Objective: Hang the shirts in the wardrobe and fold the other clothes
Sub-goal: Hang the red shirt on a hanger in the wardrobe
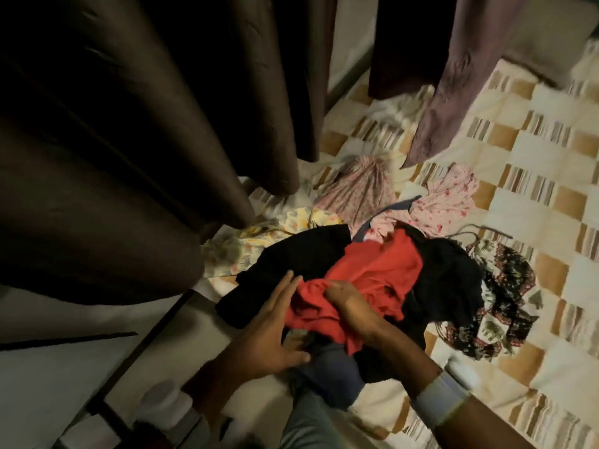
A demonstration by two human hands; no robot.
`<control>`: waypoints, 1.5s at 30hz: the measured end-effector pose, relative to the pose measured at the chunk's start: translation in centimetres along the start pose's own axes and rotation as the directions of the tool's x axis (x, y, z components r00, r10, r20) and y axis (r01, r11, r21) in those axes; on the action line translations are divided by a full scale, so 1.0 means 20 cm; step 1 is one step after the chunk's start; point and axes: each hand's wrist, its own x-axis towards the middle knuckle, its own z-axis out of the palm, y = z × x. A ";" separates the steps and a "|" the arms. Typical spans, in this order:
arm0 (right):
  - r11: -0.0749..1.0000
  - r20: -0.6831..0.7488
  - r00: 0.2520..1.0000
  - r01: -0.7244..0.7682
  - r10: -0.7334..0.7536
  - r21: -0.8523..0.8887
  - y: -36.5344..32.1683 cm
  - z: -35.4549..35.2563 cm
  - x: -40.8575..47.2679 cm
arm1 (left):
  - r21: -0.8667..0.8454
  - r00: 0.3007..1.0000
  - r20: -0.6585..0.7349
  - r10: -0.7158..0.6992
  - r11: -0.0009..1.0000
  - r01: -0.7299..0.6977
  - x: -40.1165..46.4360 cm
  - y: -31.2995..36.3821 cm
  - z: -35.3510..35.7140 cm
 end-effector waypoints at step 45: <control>-0.366 0.957 0.165 0.897 -0.240 -0.247 -1.94 2.41 -0.89 | -0.132 -0.400 -0.890 -0.217 0.964 -0.230 -3.45 0.40 -1.52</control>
